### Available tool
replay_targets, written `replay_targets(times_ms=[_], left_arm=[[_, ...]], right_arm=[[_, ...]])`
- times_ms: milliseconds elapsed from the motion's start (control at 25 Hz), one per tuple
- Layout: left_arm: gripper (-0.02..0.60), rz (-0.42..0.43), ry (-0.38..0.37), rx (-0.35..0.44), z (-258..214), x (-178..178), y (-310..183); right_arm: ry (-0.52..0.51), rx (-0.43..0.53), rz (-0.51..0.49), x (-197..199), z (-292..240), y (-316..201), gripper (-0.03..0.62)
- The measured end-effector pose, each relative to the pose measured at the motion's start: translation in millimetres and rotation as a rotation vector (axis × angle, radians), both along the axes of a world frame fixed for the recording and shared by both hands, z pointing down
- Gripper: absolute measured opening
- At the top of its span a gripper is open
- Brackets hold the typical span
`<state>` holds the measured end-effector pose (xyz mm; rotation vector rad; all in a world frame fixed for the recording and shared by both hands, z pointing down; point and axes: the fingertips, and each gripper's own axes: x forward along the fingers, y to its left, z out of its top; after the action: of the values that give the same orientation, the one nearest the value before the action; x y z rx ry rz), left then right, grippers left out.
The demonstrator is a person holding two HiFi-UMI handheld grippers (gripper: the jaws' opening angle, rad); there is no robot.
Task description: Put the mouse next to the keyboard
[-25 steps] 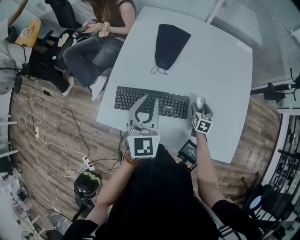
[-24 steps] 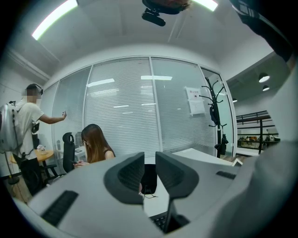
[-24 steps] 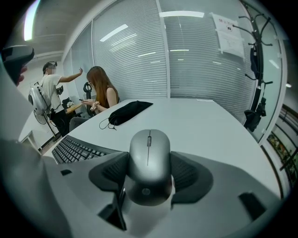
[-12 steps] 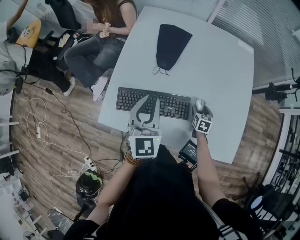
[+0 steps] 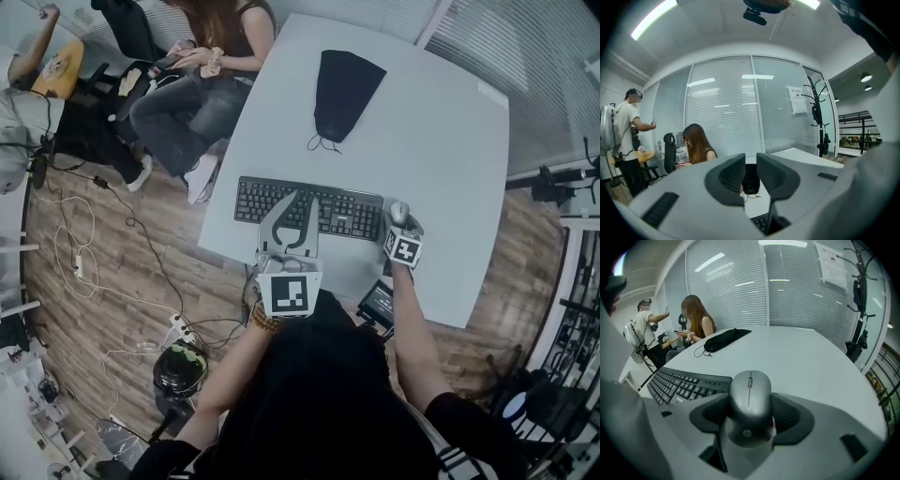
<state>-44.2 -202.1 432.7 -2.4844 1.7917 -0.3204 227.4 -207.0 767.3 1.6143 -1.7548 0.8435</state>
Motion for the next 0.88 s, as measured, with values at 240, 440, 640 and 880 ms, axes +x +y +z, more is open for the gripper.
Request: replay_targets(times_ms=[240,440,640,880], left_arm=[[0.078,-0.003,-0.006,0.003,1,-4,1],[0.078,-0.004,-0.004,0.001,2,-3,1],[0.078,0.004,-0.011,0.001,2,-1,2],[0.078,0.004,-0.006,0.001,3,0,2]], right_arm=[[-0.009,-0.036,0.006,1,17,5,0.285],[0.013,-0.056,0.02,5,14,9,0.285],[0.015,-0.065,0.025,7,17,10,0.285],[0.017,-0.074,0.027,7,20,10,0.285]])
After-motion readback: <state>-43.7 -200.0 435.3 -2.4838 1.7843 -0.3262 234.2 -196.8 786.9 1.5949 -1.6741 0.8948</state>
